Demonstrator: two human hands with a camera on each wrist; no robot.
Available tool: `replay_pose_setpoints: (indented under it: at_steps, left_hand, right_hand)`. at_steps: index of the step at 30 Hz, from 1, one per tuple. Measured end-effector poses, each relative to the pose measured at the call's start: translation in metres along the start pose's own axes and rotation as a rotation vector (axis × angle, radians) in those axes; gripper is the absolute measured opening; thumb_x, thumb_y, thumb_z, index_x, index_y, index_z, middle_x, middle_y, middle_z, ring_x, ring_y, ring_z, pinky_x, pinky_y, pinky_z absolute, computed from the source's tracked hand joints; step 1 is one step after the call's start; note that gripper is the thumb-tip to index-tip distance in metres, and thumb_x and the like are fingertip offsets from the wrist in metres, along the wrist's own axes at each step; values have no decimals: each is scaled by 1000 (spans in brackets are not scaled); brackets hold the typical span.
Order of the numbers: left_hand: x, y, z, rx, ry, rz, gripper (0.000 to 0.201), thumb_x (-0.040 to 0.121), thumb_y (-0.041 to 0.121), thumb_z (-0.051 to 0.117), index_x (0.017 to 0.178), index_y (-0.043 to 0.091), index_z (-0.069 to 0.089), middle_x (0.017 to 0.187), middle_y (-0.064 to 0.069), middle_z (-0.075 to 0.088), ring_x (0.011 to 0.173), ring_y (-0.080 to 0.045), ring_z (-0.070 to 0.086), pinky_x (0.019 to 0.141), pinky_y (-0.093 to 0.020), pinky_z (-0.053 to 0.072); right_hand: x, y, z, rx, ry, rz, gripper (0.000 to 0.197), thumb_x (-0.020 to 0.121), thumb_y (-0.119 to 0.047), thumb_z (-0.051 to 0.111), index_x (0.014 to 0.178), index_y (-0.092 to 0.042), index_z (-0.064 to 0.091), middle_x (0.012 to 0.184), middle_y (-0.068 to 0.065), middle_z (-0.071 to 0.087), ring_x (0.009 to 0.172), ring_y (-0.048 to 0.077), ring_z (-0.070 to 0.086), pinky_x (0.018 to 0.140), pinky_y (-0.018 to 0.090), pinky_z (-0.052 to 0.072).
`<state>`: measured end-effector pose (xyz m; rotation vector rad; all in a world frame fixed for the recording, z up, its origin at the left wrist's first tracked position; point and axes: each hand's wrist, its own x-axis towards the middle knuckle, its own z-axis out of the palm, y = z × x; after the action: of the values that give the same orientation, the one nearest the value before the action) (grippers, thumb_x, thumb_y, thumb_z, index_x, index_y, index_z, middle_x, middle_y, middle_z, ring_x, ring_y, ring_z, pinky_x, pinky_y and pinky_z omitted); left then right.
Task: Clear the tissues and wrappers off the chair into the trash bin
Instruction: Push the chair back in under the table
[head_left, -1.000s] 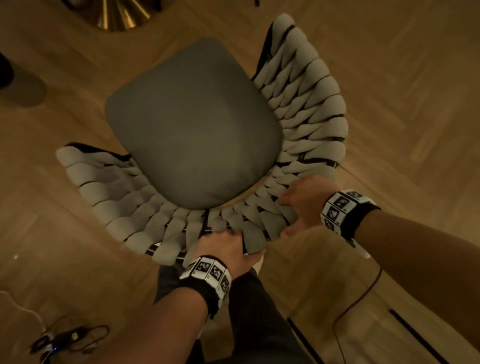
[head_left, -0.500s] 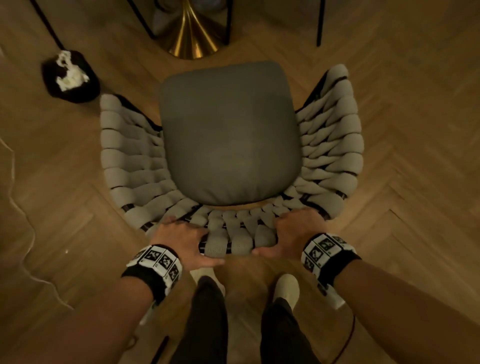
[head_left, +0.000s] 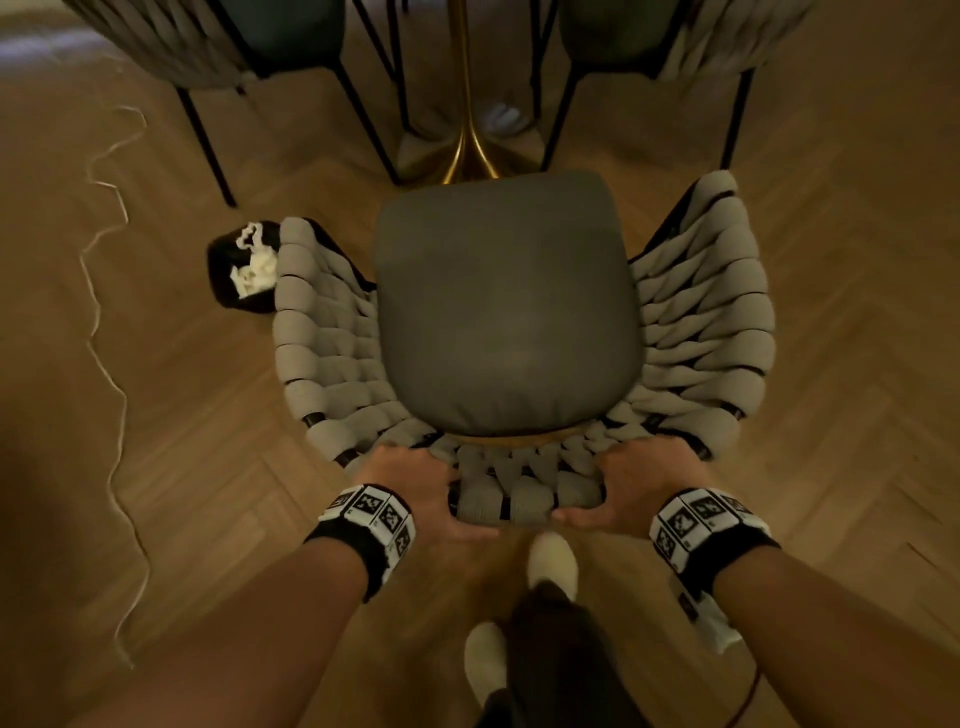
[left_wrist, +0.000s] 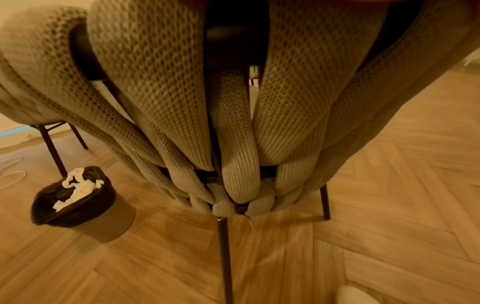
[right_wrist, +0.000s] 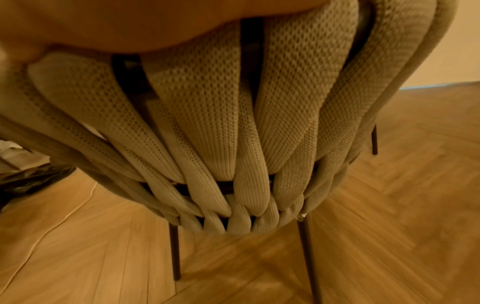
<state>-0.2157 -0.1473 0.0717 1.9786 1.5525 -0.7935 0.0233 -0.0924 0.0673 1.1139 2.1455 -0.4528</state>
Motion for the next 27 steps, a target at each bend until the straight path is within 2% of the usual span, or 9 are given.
replay_pose_setpoints:
  at_steps: [2,4,7,11,14,16,20,24,27]
  left_hand:
    - [16,-25,-19,5,10,-7,84,53,99,25,99,37,59,80,8,62,74,-17,57,66,-33,41]
    - [30,-50,-38,-10,14,3,79,57,96,29,101,38,59,88,9,66,71,-15,51,65,-32,37]
    - [53,-89,-68,-31,3,-7,80,57,96,29,99,36,61,85,10,66,67,-12,45,65,-30,37]
    - [85,-142,-96,-34,-34,-9,84,52,99,25,97,38,60,81,11,61,70,-13,51,67,-30,46]
    - [106,-178,-112,13,-10,40,87,52,99,24,107,40,57,97,8,66,83,-16,58,75,-34,46]
    - [115,-196,-122,44,2,52,89,51,99,25,109,39,57,101,7,67,89,-19,61,76,-34,45]
    - [135,-222,-144,53,-1,82,83,56,96,32,109,38,57,99,7,67,84,-18,60,72,-28,40]
    - [143,-231,-139,26,0,118,93,49,100,23,105,35,59,99,4,68,87,-21,62,82,-36,50]
    - [142,-231,-137,4,68,158,89,53,99,24,101,33,60,99,5,67,88,-20,61,79,-33,47]
  right_hand:
    - [27,2,-24,-1,9,10,94,45,-101,12,67,-23,60,61,-4,61,58,14,56,62,32,52]
    - [51,2,-49,9,5,10,94,46,-101,13,70,-23,60,63,-4,61,60,14,56,63,32,52]
    - [94,4,-84,11,23,2,98,42,-102,11,73,-25,62,66,-4,62,61,15,57,64,33,53]
    - [139,-1,-124,65,48,9,101,43,-102,13,84,-26,65,78,-5,65,72,17,59,70,34,52]
    - [162,-7,-148,102,44,11,96,49,-100,17,88,-26,64,85,-5,66,77,16,59,71,32,49]
    - [172,-11,-163,110,47,13,95,49,-99,16,84,-26,64,79,-6,65,73,15,59,69,31,50]
    - [191,-11,-186,105,67,39,82,55,-96,19,71,-22,52,65,-6,53,67,14,54,62,28,48]
    - [198,-11,-184,101,144,56,96,51,-99,17,90,-24,63,79,-3,65,72,17,60,65,30,52]
    - [199,-13,-184,107,170,63,92,52,-99,17,85,-26,62,71,-6,58,64,15,54,59,27,47]
